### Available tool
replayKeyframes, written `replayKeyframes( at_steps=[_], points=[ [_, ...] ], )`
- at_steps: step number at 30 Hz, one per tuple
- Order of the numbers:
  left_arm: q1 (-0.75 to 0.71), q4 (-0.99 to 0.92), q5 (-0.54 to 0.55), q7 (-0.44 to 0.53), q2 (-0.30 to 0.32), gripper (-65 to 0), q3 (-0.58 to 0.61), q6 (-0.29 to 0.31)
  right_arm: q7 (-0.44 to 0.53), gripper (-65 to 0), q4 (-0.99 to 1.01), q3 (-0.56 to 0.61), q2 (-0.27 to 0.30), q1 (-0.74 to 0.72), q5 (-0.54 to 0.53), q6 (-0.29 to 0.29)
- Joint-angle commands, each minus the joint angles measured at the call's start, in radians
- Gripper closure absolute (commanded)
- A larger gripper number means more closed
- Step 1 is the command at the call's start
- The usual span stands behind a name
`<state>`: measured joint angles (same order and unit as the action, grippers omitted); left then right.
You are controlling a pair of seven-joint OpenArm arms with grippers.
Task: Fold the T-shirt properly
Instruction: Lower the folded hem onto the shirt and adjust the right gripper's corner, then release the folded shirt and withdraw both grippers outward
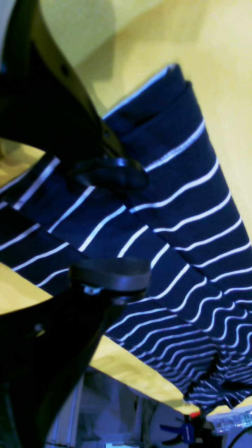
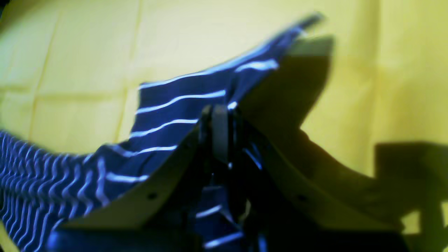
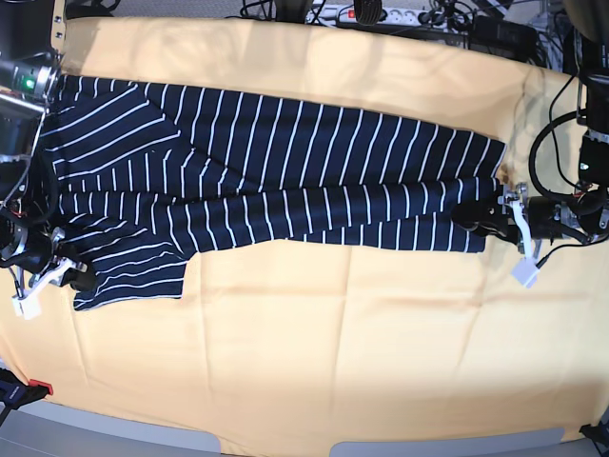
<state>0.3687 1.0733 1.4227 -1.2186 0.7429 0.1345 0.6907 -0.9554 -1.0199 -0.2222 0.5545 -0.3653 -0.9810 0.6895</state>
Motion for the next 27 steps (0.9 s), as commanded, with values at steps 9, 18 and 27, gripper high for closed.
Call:
replayKeyframes(
  at_steps=[9, 18, 27],
  points=[
    [0.025, 0.012, 0.027, 0.015, 0.019, -33.4, -0.010, 0.007, -0.090, 0.0, -0.536, -0.008, 0.106, 0.335, -0.150, 0.009],
    [0.025, 0.012, 0.027, 0.015, 0.019, -33.4, -0.010, 0.007, -0.225, 0.0, -0.924, -0.022, 0.204, 0.594, -0.177, 0.009],
    [0.025, 0.012, 0.026, 0.014, 0.028, -33.4, -0.011, 0.007, -0.359, 0.0, -0.987, -0.022, 0.239, 0.690, -0.145, 0.009]
  ],
)
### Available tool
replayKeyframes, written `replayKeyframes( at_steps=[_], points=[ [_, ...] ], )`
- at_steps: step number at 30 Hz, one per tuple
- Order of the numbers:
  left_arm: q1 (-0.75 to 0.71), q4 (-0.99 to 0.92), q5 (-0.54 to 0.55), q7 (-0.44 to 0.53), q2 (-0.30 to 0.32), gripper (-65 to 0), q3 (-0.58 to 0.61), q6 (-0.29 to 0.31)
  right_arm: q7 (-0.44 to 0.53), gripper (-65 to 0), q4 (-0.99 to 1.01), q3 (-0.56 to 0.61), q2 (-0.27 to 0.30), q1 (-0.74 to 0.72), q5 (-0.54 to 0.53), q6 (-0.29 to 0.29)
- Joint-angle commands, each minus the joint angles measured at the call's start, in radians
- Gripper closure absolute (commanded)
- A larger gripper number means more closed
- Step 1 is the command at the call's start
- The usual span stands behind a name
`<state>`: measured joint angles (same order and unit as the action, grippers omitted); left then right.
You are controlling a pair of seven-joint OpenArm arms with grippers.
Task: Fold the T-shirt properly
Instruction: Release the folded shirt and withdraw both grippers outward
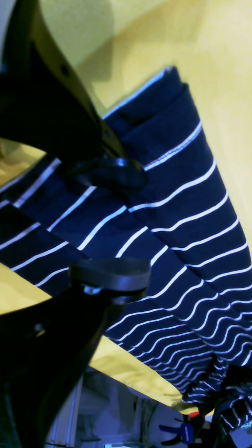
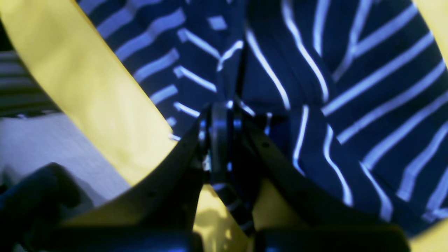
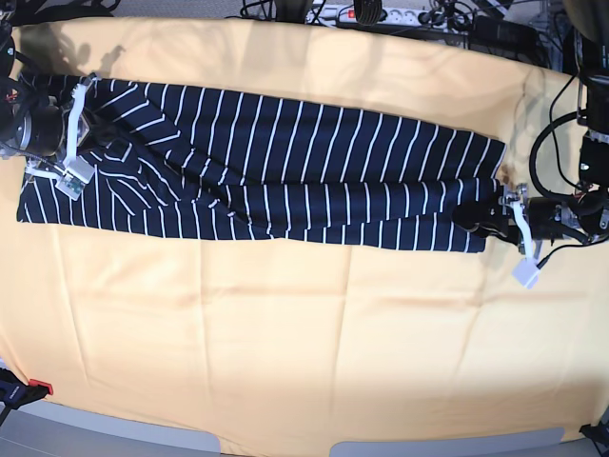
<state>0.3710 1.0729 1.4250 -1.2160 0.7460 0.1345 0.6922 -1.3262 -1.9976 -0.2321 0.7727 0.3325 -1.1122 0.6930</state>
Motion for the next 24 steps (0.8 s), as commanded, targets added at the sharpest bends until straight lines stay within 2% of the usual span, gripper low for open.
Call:
replayKeyframes(
  at_steps=[1, 4, 10, 19, 24],
  points=[
    [0.023, 0.013, 0.024, 0.011, 0.025, -33.4, -0.011, 0.006, 0.031, 0.0, -0.004, -0.012, 0.021, -0.001, 0.018, 0.005],
    [0.026, 0.013, 0.024, 0.012, 0.025, -33.4, -0.011, 0.006, 0.107, 0.0, 0.039, -0.012, 0.020, 0.008, 0.108, 0.005],
    [0.031, 0.013, 0.024, 0.012, 0.031, -33.4, -0.011, 0.006, 0.204, 0.0, 0.193, -0.012, 0.021, 0.008, 0.205, 0.005],
    [0.031, 0.013, 0.024, 0.012, 0.079, -33.4, -0.011, 0.006, 0.208, 0.0, 0.237, -0.011, 0.020, 0.008, 0.205, 0.005],
    [0.031, 0.013, 0.027, 0.012, 0.114, -33.4, -0.011, 0.006, 0.219, 0.0, 0.237, -0.011, 0.020, 0.008, 0.250, 0.005]
  ],
)
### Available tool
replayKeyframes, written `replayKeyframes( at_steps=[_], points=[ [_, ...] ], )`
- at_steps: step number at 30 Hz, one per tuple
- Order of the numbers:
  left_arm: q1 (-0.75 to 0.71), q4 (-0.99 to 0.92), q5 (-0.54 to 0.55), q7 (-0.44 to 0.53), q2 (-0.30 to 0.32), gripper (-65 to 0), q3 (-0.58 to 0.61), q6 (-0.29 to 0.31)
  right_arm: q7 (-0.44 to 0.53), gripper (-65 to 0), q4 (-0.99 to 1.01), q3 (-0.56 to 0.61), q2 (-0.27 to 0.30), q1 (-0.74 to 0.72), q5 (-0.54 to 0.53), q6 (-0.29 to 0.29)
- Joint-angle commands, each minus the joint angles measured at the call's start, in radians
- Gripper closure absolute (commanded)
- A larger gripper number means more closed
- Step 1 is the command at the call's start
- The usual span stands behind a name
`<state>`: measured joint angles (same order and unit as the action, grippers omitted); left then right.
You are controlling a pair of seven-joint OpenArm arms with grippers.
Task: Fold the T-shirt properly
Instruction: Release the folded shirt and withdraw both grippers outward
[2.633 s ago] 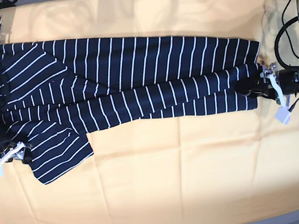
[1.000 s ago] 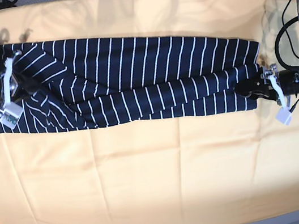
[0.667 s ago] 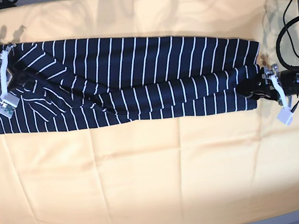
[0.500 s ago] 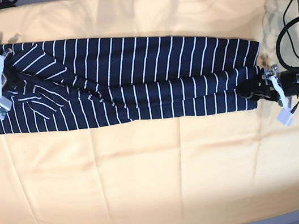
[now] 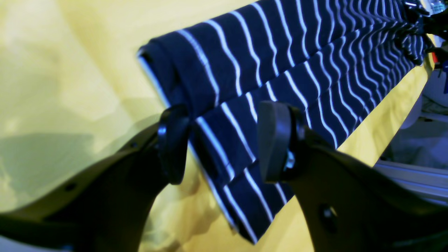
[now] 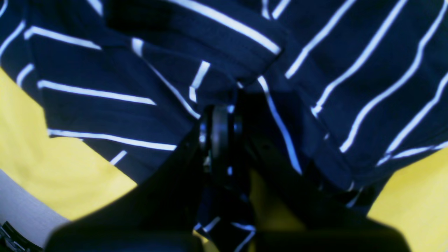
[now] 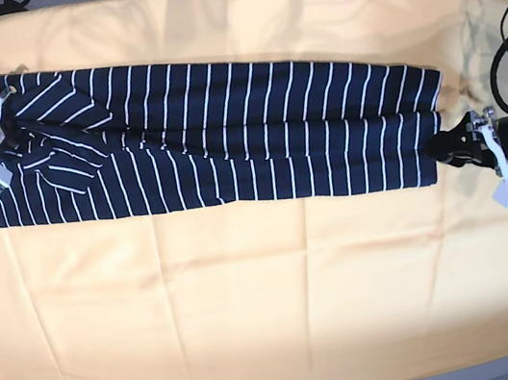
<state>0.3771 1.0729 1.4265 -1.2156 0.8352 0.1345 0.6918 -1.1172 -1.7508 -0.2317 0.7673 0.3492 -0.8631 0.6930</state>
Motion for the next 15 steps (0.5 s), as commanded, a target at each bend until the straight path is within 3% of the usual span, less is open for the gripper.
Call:
replayKeyframes(
  at_steps=[1, 4, 7, 8, 9, 13, 15],
  points=[
    [0.026, 0.013, 0.026, 0.011, 0.027, -33.4, -0.011, 0.006, 0.019, 0.0, -0.010, -0.011, 0.025, -0.008, 0.000, 0.005],
    [0.032, 0.013, 0.024, 0.011, 0.035, -33.4, -0.011, 0.006, 0.045, -2.2, -0.010, -0.011, 0.026, -0.017, 0.000, 0.005],
    [0.045, 0.013, 0.023, 0.011, 0.055, -33.4, -0.011, 0.006, 0.040, -29.6, -0.010, -0.011, 0.027, -0.044, 0.000, 0.005],
    [0.051, 0.013, 0.023, 0.011, 0.066, -33.4, -0.011, 0.006, 0.035, -35.7, -0.011, -0.011, 0.029, -0.052, -0.003, 0.005],
    [0.056, 0.013, 0.025, 0.011, 0.080, -33.4, -0.012, 0.006, 0.027, -38.1, -0.019, -0.011, 0.031, -0.062, -0.013, 0.005],
    [0.077, 0.013, 0.030, 0.011, 0.139, -33.4, -0.019, 0.006, 0.023, -38.1, -0.089, -0.053, 0.033, -0.066, -0.037, -0.002],
    [0.087, 0.013, 0.029, 0.011, 0.163, -33.4, -0.040, 0.006, 0.026, -37.6, -0.122, -0.101, 0.033, -0.066, -0.037, -0.072]
  ],
)
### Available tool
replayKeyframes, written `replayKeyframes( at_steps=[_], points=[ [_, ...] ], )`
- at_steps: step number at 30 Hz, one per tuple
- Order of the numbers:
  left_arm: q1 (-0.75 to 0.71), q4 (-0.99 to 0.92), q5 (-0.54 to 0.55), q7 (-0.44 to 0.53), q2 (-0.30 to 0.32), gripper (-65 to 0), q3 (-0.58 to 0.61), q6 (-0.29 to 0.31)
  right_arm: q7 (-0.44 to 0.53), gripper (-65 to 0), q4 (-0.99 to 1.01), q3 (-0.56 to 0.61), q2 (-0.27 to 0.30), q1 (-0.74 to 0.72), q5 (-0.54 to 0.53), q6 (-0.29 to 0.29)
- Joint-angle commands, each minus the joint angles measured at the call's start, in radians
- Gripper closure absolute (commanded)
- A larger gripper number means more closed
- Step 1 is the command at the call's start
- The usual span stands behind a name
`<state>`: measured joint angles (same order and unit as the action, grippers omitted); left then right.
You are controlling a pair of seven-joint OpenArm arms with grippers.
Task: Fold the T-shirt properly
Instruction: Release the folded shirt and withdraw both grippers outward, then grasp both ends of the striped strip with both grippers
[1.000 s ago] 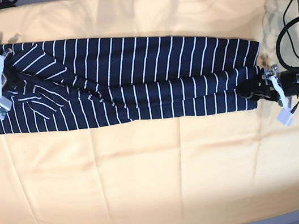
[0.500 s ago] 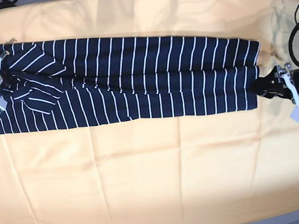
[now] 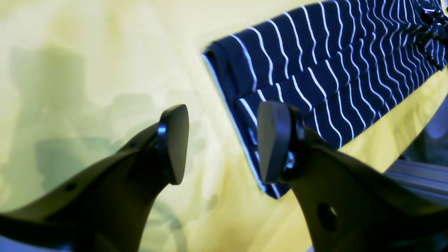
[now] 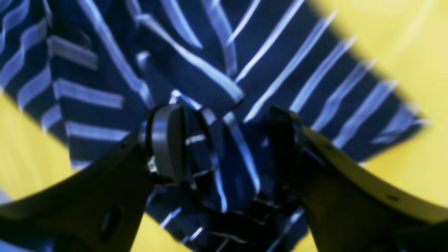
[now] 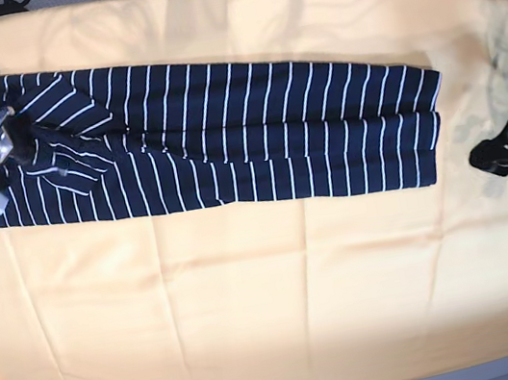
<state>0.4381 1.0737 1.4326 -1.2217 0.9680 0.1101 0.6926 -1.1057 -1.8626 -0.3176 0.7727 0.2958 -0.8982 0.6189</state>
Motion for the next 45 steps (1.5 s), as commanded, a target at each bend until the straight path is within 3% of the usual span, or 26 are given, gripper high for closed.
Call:
replayKeyframes(
  at_steps=[1, 3, 7, 12, 21, 24, 28, 33, 39, 45],
  points=[
    [0.026, 0.012, 0.024, 0.017, 0.041, -33.4, -0.035, 0.006, 0.014, -37.6, -0.022, -0.043, 0.027, -0.013, -0.002, -0.032],
    [0.025, 0.012, 0.019, 0.016, 0.057, -33.4, -0.082, 0.006, 0.014, -37.6, -0.030, -0.105, 0.021, -0.013, 0.018, -0.089],
    [0.007, 0.012, 0.016, -0.009, 0.068, -33.4, -0.196, 0.006, 0.014, -37.6, -0.029, -0.175, -0.002, -0.007, 0.065, -0.149],
    [-0.044, 0.012, 0.017, -0.017, 0.065, -33.4, -0.279, 0.006, 0.014, -37.6, -0.029, -0.179, -0.056, 0.002, 0.066, -0.135],
    [-0.116, 0.011, 0.016, -0.016, 0.063, -33.4, -0.282, 0.006, 0.043, -37.5, -0.029, -0.180, -0.132, -0.005, 0.061, -0.129],
    [-0.128, 0.011, 0.016, -0.013, 0.058, -33.4, -0.283, 0.006, 0.093, -27.7, -0.029, -0.180, -0.184, -0.005, 0.061, -0.121],
    [-0.125, 0.011, 0.017, -0.008, 0.048, -33.4, -0.283, 0.006, 0.126, 0.0, -0.028, -0.180, -0.263, -0.005, 0.064, 0.013],
    [-0.126, 0.011, 0.016, -0.013, 0.047, -33.4, -0.283, 0.006, 0.127, 0.0, 0.016, -0.180, -0.329, 0.004, 0.140, 0.052],
    [-0.128, 0.011, 0.021, -0.014, 0.046, -33.4, -0.283, 0.006, 0.203, 0.0, 0.185, -0.180, -0.332, 0.012, 0.225, 0.010],
    [-0.128, 0.011, 0.034, -0.047, 0.045, -33.4, -0.283, 0.006, 0.245, 0.0, 0.286, -0.180, -0.332, 0.011, 0.222, 0.033]
  ],
)
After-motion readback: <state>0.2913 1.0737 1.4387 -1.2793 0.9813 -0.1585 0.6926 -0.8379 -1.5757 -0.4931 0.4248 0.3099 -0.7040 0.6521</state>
